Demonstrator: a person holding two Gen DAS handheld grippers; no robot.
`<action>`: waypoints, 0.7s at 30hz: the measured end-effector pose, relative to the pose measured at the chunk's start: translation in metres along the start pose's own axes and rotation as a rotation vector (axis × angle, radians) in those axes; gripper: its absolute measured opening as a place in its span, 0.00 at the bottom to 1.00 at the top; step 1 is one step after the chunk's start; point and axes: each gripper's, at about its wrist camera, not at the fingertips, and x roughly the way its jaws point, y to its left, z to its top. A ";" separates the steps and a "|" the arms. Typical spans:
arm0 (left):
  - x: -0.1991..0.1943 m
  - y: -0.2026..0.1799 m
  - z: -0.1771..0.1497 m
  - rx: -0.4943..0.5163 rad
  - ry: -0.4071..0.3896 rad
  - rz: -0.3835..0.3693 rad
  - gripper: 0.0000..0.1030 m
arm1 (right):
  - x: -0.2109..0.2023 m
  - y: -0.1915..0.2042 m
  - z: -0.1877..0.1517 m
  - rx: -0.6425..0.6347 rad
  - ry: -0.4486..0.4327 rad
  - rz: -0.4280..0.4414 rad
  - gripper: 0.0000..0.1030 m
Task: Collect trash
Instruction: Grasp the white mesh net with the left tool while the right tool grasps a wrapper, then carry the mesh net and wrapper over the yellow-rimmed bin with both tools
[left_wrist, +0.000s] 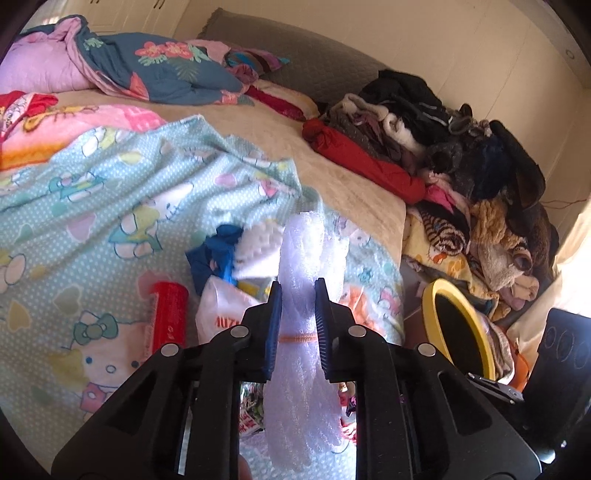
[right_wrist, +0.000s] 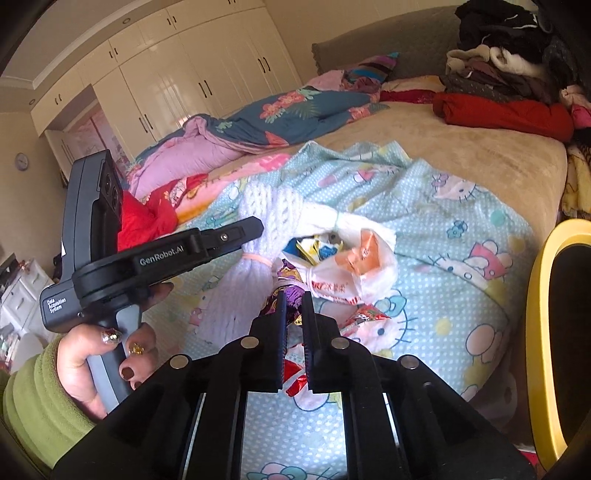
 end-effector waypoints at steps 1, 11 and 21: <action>-0.005 0.000 0.004 -0.001 -0.017 -0.001 0.12 | -0.004 0.002 0.003 -0.008 -0.012 0.000 0.08; -0.043 -0.014 0.028 -0.001 -0.123 -0.030 0.12 | -0.033 0.019 0.021 -0.086 -0.104 -0.016 0.08; -0.055 -0.038 0.034 0.028 -0.163 -0.047 0.11 | -0.056 0.015 0.028 -0.096 -0.158 -0.040 0.07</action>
